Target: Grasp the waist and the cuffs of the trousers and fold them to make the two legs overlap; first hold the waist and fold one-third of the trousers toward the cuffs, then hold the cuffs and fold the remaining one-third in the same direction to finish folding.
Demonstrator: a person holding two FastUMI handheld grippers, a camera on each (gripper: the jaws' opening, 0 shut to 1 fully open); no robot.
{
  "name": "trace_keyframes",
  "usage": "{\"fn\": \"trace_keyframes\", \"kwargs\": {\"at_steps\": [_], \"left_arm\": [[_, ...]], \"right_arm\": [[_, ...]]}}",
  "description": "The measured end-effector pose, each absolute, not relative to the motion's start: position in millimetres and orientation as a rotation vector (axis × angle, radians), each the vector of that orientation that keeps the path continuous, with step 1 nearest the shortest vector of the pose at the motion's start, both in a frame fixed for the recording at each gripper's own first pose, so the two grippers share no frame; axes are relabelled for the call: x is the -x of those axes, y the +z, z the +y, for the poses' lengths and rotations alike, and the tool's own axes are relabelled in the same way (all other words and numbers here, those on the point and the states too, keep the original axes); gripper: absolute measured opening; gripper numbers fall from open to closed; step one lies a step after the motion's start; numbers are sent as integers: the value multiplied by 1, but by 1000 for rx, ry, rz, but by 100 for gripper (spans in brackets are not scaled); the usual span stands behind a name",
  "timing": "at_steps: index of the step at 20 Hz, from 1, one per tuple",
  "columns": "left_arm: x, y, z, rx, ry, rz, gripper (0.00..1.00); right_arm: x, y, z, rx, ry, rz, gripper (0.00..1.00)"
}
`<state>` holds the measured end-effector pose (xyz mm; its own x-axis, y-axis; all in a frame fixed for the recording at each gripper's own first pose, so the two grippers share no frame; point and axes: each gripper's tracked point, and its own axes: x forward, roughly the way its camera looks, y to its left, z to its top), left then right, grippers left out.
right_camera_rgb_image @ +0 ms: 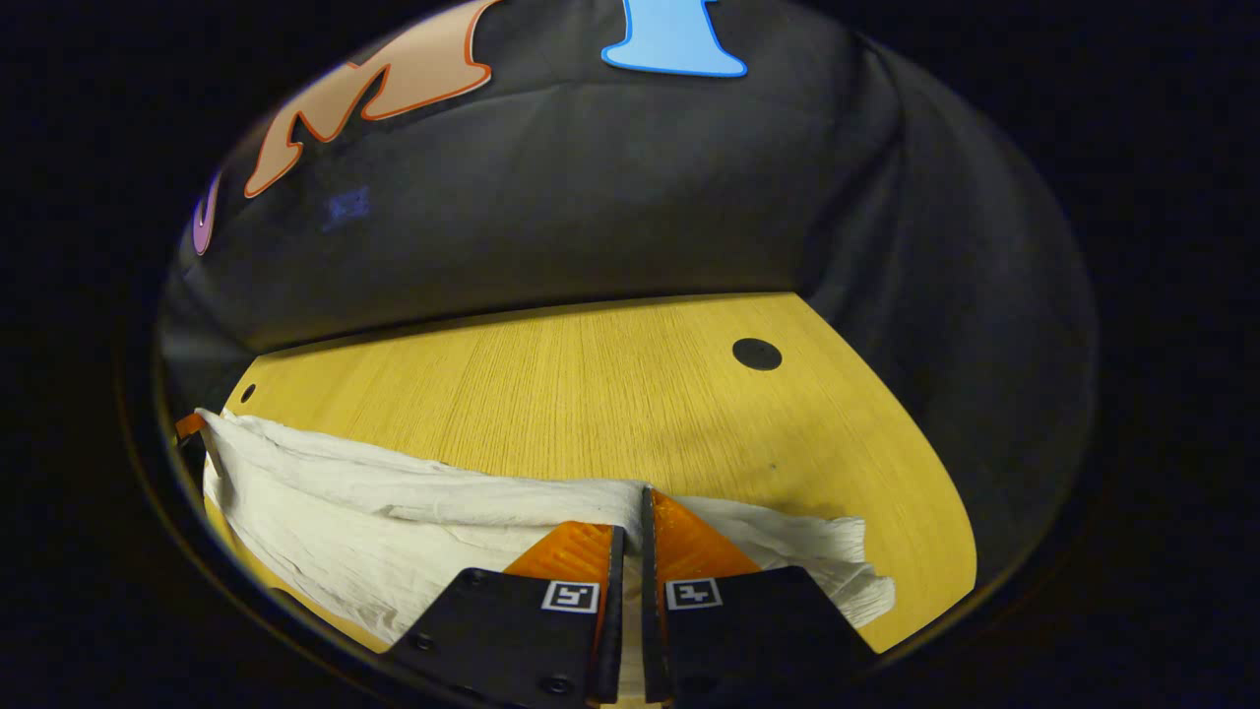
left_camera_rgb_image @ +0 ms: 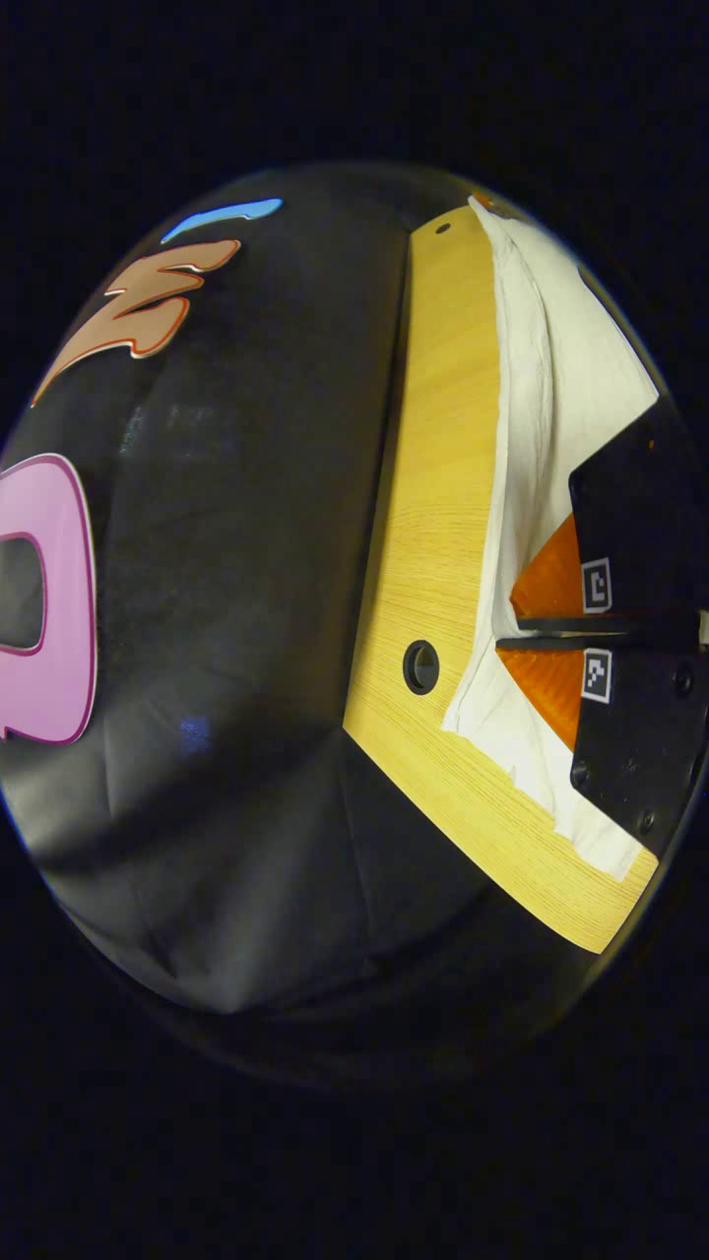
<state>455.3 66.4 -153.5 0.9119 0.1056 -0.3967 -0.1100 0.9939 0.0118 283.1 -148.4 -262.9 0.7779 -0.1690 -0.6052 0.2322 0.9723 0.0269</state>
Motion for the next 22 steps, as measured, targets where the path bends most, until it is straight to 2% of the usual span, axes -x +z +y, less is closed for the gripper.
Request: {"fn": "trace_keyframes", "kwargs": {"at_steps": [2,3,4,6,7,8,9,11,13,14,15,22], "left_arm": [[-456,-152,62,31,121,396,1],[-455,-150,61,53,130,384,3],[-455,-146,61,71,146,377,35],[-446,-140,67,83,188,372,99],[-448,-139,65,81,192,377,94],[-448,-140,60,91,185,381,96],[-447,-138,57,110,169,382,96],[-442,-128,54,126,138,358,96],[-438,-118,53,97,111,331,96],[-438,-122,51,87,94,331,96],[-436,-125,51,86,84,332,96],[-439,-122,48,100,49,264,96]], "right_arm": [[-286,-270,-146,-115,-208,652,15],[-287,-272,-145,-120,-203,655,21],[-288,-270,-143,-134,-197,654,27],[-290,-258,-137,-160,-163,623,67],[-291,-250,-137,-158,-160,602,87],[-289,-244,-141,-153,-162,586,88],[-285,-235,-145,-149,-174,572,96],[-272,-217,-155,-142,-197,552,98],[-256,-202,-167,-132,-225,521,95],[-246,-196,-174,-129,-242,510,98],[-236,-191,-183,-127,-258,504,95],[-171,-206,-238,-189,-385,516,95]]}}
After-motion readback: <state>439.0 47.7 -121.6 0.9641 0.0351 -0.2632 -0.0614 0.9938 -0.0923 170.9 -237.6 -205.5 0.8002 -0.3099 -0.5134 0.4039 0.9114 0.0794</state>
